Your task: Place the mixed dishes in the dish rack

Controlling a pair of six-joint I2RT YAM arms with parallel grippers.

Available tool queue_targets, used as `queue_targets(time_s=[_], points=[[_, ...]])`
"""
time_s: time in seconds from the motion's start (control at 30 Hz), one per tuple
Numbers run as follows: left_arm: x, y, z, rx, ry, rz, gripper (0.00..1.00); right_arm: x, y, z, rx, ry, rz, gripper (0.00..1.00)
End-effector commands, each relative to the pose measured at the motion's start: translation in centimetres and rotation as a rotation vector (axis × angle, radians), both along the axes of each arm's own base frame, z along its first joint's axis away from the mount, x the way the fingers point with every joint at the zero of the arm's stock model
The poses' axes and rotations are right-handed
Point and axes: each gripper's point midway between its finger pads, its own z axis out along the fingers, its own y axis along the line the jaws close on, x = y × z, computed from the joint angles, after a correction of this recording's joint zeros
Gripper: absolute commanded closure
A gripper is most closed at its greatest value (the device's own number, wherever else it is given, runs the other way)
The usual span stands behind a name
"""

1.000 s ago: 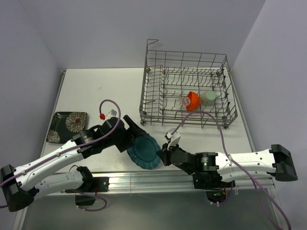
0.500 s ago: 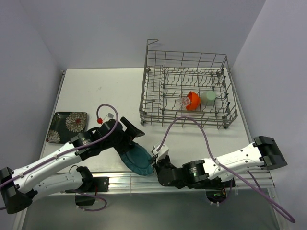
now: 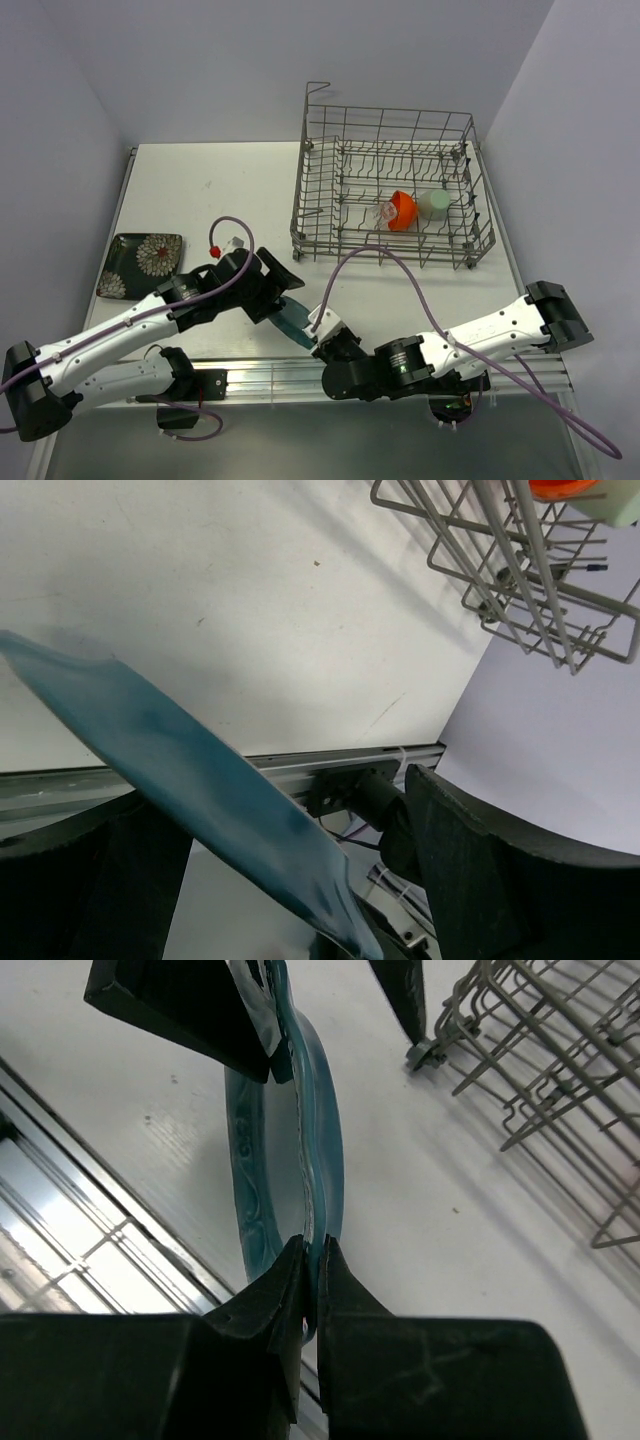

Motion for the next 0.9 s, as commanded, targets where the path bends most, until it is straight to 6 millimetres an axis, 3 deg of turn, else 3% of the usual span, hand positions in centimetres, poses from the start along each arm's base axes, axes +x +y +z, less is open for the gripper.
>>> queue_targets(time_s=[0.0, 0.03, 0.13, 0.17, 0.23, 0.27, 0.33, 0.4, 0.7, 0.87], points=[[0.4, -0.3, 0.3, -0.013, -0.036, -0.020, 0.14, 0.8, 0.7, 5.8, 0.093, -0.108, -0.064, 1.00], [0.4, -0.4, 0.5, -0.025, -0.046, -0.024, 0.16, 0.7, 0.7, 5.8, 0.079, -0.120, -0.064, 1.00], [0.5, -0.7, 0.7, -0.058, -0.067, -0.031, 0.39, 0.7, 0.9, 5.8, 0.037, -0.154, -0.057, 1.00], [0.4, -0.7, 0.5, -0.061, -0.066, -0.037, 0.51, 0.5, 1.1, 5.7, 0.017, -0.167, -0.049, 1.00], [0.6, -0.6, 0.7, -0.072, -0.073, -0.034, 0.59, 0.5, 1.2, 5.5, -0.010, -0.188, -0.052, 1.00], [0.6, -0.6, 0.7, -0.074, -0.074, -0.035, 0.69, 0.5, 1.2, 5.6, -0.020, -0.202, -0.056, 1.00], [0.6, -0.6, 0.7, -0.077, -0.071, -0.039, 0.78, 0.2, 1.5, 5.5, -0.038, -0.218, -0.050, 1.00], [0.6, -0.7, 0.8, -0.083, -0.069, -0.053, 0.97, 0.2, 1.7, 5.7, -0.052, -0.243, -0.049, 1.00], [0.3, -2.2, 0.5, -0.098, -0.071, -0.140, 1.00, 0.4, 1.0, 5.7, -0.042, -0.284, -0.095, 1.00], [-0.2, -3.0, 1.3, -0.121, -0.116, -0.207, 1.00, 0.9, -0.2, 5.8, -0.003, -0.263, -0.117, 0.88]])
